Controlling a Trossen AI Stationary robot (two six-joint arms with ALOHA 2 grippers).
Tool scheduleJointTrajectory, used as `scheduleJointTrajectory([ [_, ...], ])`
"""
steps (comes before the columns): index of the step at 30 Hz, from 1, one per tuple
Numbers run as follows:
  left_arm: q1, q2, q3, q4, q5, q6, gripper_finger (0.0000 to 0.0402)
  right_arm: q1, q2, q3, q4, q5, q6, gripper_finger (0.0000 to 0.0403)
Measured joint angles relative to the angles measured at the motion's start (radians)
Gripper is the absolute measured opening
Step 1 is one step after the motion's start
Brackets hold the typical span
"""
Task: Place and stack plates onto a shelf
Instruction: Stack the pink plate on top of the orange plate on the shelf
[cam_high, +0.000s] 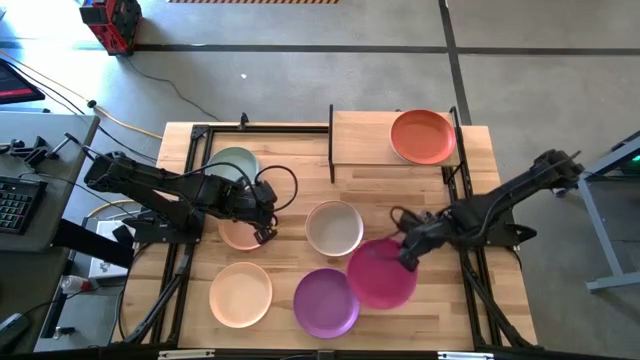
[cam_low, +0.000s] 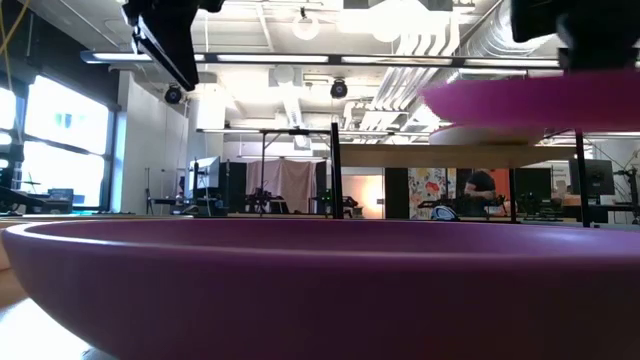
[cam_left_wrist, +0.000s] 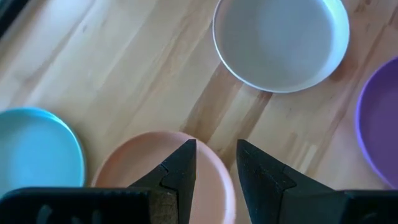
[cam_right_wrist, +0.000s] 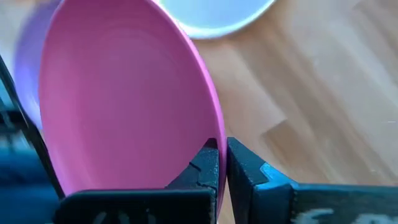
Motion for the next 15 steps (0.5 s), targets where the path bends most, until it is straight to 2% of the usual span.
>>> scheduleJointTrajectory([
  [10,0.000,0.000,0.000,0.000,-0.034,0.105,0.0104,-0.179,-0.112,0.018,-0.003,0.017,0.069,0.0000],
  [15,0.000,0.000,0.000,0.000,-0.034,0.110,0.0104,-0.287,-0.141,0.103,-0.043,0.093,0.046,0.0000],
])
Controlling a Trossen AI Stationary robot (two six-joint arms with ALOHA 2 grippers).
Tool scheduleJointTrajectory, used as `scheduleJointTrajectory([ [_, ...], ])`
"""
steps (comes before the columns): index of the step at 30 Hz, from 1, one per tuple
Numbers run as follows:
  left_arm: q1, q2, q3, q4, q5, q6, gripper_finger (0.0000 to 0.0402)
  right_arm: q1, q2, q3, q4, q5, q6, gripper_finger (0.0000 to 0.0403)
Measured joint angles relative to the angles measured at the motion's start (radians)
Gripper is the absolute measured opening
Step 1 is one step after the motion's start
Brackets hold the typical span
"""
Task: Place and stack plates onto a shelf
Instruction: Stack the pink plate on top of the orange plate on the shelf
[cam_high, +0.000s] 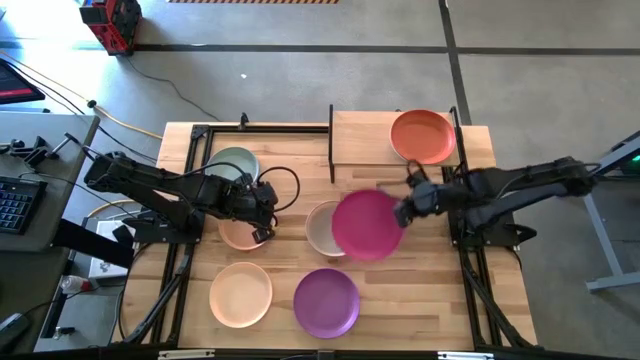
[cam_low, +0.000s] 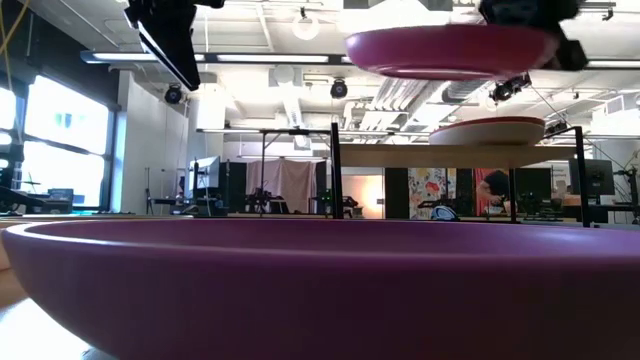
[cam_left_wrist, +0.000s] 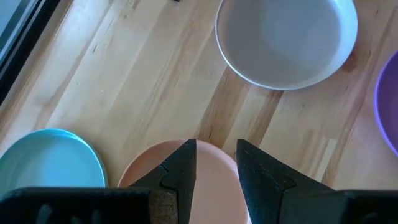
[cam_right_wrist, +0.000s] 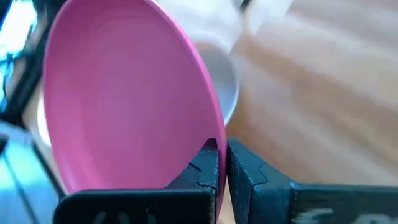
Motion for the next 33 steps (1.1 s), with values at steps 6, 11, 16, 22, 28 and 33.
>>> scheduleJointTrajectory([
  [6,0.000,0.000,0.000,-0.001,0.000,0.014,0.0104,-0.134,-0.006,0.166,-0.165,0.095,-0.017,0.0000],
  [11,0.000,0.000,0.000,-0.001,0.001,0.012,0.0104,-0.251,-0.006,0.301,-0.272,0.132,-0.047,0.0000],
  [16,0.000,0.000,0.000,-0.001,0.002,0.013,0.0104,-0.401,-0.006,0.414,-0.389,0.138,-0.114,0.0000],
  [22,0.000,0.000,0.000,-0.002,0.006,0.007,0.0104,-0.615,-0.014,0.467,-0.519,0.115,-0.203,0.0000],
  [28,0.000,0.000,0.000,-0.002,0.006,0.006,0.0104,-0.851,-0.037,0.412,-0.547,0.005,-0.307,0.0000],
  [33,0.000,0.000,0.000,-0.002,0.006,0.004,0.0104,-1.044,-0.058,0.321,-0.469,-0.105,-0.397,0.0000],
])
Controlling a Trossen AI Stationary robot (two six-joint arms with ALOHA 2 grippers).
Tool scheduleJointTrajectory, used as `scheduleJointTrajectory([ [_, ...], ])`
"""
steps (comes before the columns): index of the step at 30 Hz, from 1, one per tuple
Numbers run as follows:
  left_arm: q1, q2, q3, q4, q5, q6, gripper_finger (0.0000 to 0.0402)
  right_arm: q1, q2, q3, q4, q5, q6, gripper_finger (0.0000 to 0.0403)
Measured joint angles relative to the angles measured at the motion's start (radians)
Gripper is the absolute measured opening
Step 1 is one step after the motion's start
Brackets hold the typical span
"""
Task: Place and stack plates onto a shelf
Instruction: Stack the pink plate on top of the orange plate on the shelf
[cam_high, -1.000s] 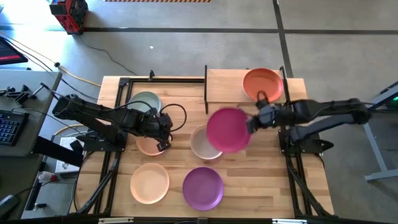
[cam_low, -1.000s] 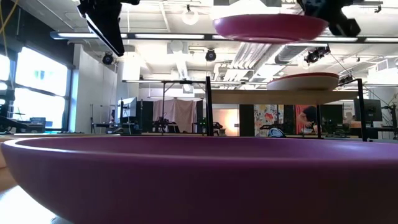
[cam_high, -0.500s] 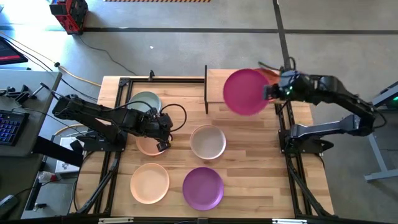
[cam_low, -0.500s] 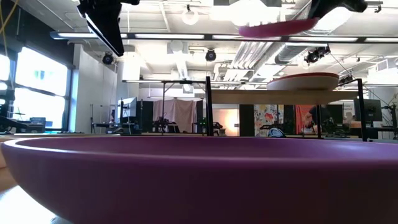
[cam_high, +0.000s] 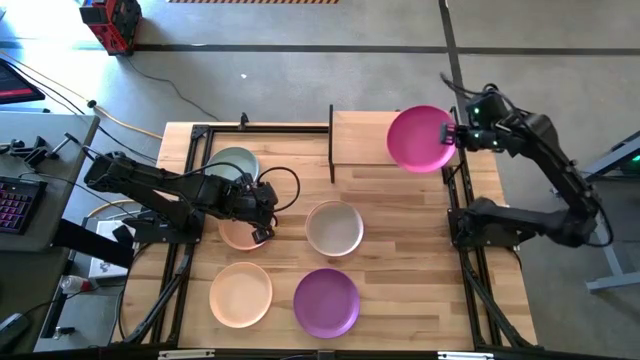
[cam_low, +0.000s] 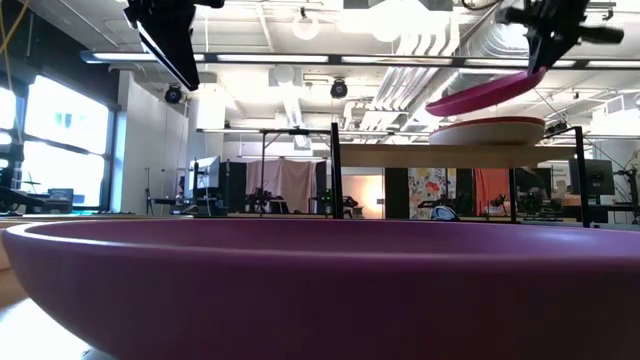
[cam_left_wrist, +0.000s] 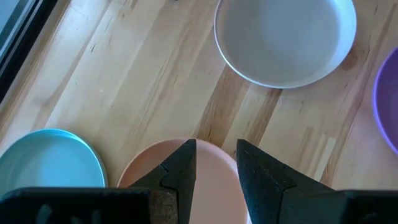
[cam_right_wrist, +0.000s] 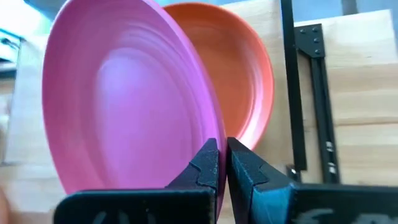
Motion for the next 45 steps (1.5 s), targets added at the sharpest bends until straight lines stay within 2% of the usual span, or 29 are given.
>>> scheduleJointTrajectory([
  [4,0.000,0.000,0.000,0.000,0.000,-0.002,0.0104,-0.129,-0.003,-0.040,0.072,-0.096,-0.052,0.0000],
  [14,0.000,0.000,0.000,0.000,0.000,-0.002,0.0104,-0.331,0.016,-0.096,0.120,-0.189,-0.092,0.0000],
  [39,0.001,0.000,0.000,0.001,-0.005,-0.002,0.0104,-0.343,0.052,-0.096,0.121,-0.190,-0.126,0.0001],
  [42,0.001,0.000,0.000,0.001,-0.005,-0.002,0.0104,-0.343,0.052,-0.096,0.122,-0.206,-0.136,0.0011],
  [45,0.001,0.000,0.000,0.001,-0.005,-0.002,0.0104,-0.343,0.051,-0.096,0.122,-0.215,-0.145,0.0039],
])
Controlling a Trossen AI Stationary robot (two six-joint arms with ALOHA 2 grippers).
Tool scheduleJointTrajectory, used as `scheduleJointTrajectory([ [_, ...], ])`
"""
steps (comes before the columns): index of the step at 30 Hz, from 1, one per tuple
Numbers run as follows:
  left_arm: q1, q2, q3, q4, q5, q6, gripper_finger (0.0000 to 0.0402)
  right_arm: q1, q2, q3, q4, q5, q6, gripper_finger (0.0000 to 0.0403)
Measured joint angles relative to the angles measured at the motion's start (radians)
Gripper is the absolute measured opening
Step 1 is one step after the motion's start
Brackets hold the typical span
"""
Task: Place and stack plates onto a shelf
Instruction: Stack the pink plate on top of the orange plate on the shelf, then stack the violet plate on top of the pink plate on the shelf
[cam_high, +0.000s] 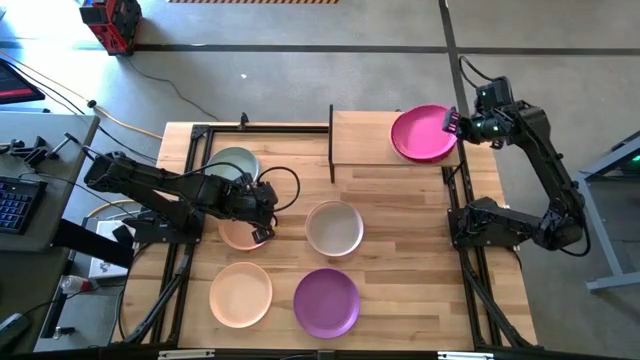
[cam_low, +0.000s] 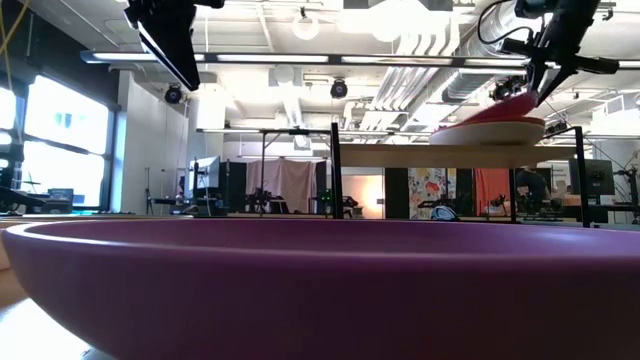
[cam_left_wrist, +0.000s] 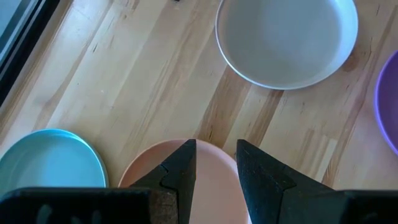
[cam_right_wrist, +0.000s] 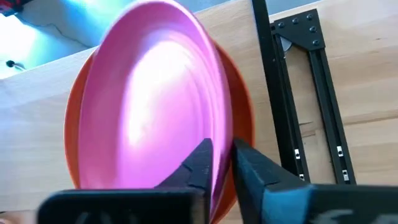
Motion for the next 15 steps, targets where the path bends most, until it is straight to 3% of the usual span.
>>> scheduleJointTrajectory([
  [6,0.000,0.000,0.000,0.000,0.000,0.000,0.0104,0.000,0.000,0.000,0.000,0.012,0.009,0.0091],
  [11,0.000,0.000,0.000,0.000,0.000,0.000,0.0104,0.000,-0.003,0.000,0.001,0.002,-0.005,0.0105],
  [15,0.000,0.000,0.000,0.000,0.000,-0.017,0.0104,0.000,-0.005,0.000,0.001,-0.082,-0.013,0.0106],
])
